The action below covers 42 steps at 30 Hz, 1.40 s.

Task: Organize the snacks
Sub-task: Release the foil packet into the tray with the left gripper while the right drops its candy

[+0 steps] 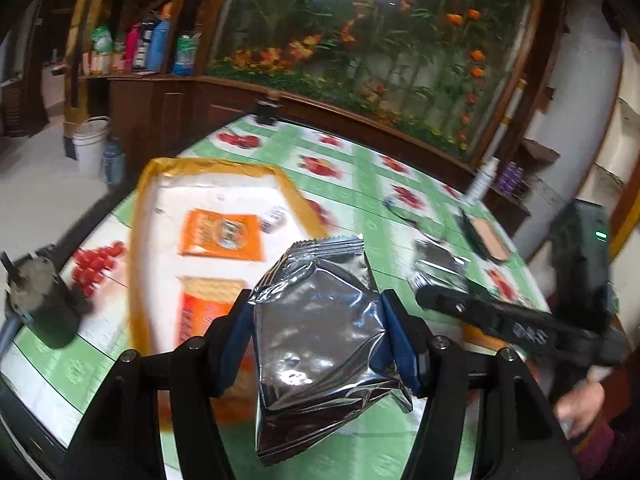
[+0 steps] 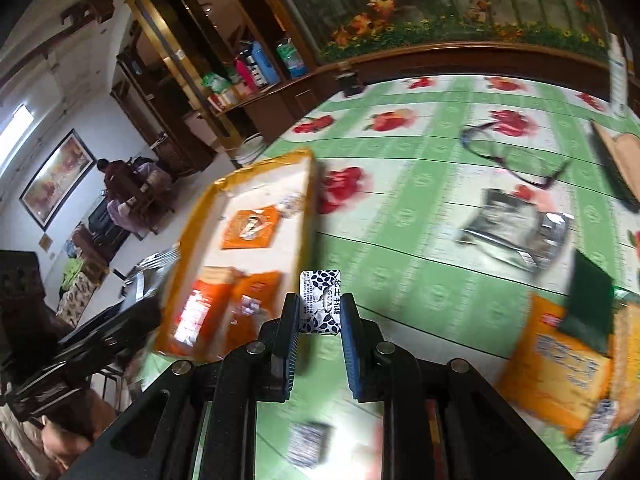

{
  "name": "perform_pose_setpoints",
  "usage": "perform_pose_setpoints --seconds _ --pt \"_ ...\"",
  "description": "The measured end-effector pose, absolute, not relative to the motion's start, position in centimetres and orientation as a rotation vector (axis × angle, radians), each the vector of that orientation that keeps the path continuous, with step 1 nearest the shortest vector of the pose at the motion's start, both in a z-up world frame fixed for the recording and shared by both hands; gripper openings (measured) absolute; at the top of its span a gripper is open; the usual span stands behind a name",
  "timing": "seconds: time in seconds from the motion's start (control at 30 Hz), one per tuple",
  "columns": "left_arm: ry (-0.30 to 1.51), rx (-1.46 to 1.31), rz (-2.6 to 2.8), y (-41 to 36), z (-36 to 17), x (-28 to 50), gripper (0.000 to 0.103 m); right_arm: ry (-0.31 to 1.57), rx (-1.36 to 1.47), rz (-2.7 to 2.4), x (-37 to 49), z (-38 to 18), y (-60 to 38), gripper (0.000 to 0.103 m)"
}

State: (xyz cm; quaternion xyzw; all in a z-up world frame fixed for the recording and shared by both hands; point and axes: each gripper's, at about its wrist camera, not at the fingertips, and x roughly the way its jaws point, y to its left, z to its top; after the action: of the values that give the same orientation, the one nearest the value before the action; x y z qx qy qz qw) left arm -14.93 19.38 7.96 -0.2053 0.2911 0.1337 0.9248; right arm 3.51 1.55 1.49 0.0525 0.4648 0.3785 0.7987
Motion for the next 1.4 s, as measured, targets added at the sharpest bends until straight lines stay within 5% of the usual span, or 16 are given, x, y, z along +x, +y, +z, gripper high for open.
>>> perform_pose_setpoints --seconds 0.27,0.87,1.07,1.4 --pt "0.642 -0.517 0.406 25.3 4.5 -12.5 0.062 0.984 0.013 0.837 3.0 0.2 9.3 0.022" --pt "0.542 -0.541 0.46 25.3 3.6 -13.4 0.064 0.971 -0.072 0.816 3.6 -2.5 11.9 0.023" --pt "0.49 -0.593 0.419 25.5 3.7 -14.2 0.078 0.975 -0.067 0.821 3.5 -2.4 11.6 0.023" --pt "0.453 -0.63 0.401 25.8 3.7 -14.7 0.079 0.966 0.038 0.829 3.8 -1.1 9.4 0.032"
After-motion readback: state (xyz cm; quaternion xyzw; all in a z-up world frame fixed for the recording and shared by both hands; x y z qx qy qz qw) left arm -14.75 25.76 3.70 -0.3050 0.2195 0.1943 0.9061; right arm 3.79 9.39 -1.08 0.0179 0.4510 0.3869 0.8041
